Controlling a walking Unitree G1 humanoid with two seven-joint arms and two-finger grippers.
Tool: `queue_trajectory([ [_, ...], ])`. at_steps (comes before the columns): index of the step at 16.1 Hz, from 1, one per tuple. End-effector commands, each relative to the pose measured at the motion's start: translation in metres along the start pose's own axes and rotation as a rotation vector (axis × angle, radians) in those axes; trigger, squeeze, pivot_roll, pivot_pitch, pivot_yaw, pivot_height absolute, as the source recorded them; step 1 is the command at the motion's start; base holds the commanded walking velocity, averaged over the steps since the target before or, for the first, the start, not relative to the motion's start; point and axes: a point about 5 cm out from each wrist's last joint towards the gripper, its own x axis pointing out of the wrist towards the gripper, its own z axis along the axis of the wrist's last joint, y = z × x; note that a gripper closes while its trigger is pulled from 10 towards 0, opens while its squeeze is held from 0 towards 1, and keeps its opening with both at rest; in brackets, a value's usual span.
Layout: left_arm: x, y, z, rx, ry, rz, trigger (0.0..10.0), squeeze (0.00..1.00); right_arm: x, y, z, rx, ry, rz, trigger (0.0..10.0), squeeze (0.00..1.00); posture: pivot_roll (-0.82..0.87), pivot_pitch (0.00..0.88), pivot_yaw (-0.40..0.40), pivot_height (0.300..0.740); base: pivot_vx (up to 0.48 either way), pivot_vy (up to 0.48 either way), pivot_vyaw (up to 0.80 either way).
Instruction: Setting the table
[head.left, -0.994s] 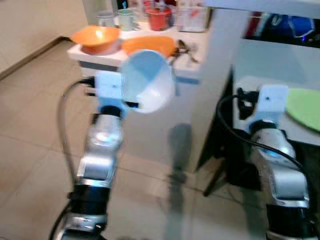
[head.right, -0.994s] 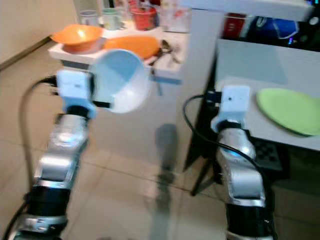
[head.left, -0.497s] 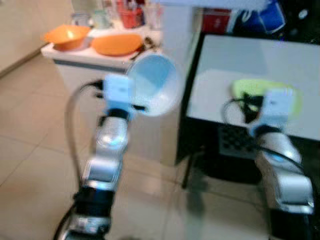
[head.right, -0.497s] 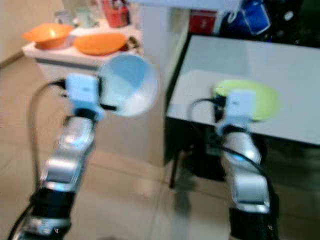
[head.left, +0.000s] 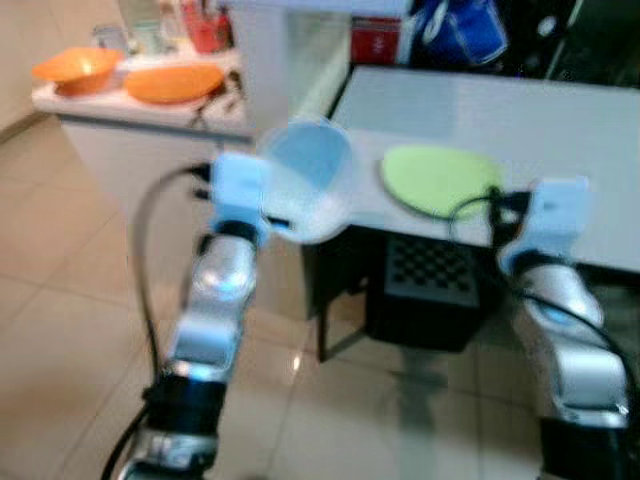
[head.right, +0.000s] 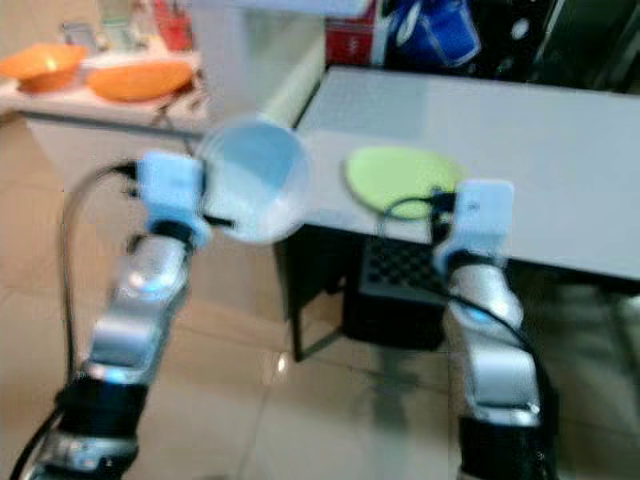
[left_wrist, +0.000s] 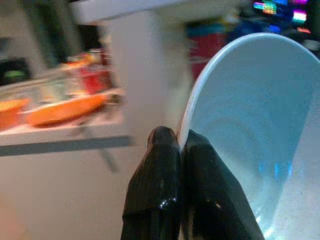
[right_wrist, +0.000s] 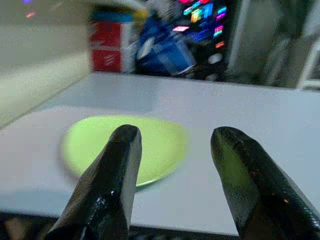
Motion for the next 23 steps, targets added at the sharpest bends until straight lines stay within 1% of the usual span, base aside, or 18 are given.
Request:
queue_trajectory([
  [1,0.002,0.009,0.005,0.013,-0.016,0.023,10.0,0.0,-0.001,0.007,0.004,0.026,-0.009,0.033,10.0,0.0,-0.07,0.0,0.047,0.74,0.0,0.0,0.0],
  [3,0.003,0.009,0.012,-0.012,-0.061,0.004,10.0,0.0,-0.001,0.011,0.003,0.065,0.005,0.06,10.0,0.0,-0.07,0.0,0.046,0.74,0.0,0.0,0.0],
  [5,0.004,0.012,0.016,-0.028,-0.072,0.009,10.0,0.0,-0.001,0.014,0.003,0.079,0.012,0.07,10.0,0.0,-0.07,0.0,0.045,0.74,0.139,0.0,0.0],
  [7,0.005,0.015,0.016,-0.025,-0.071,0.011,10.0,0.0,-0.001,0.014,0.002,0.081,0.016,0.075,10.0,0.0,-0.07,0.0,0.044,0.74,0.317,0.0,0.0],
  [12,0.007,0.024,0.018,-0.02,-0.075,0.022,10.0,0.0,-0.002,0.021,0.002,0.091,0.024,0.11,10.0,0.0,-0.06,0.0,0.045,0.74,0.424,0.0,0.0],
  [20,0.011,0.031,0.019,-0.008,-0.075,0.022,10.0,0.0,-0.002,0.021,0.002,0.082,0.022,0.113,10.0,0.0,-0.06,0.0,0.044,0.74,0.441,0.0,0.0],
  [23,0.015,0.035,0.021,0.0,-0.082,0.023,10.0,0.0,-0.002,0.02,0.002,0.081,0.021,0.11,10.0,0.0,-0.06,0.0,0.05,0.74,0.442,0.0,0.0],
])
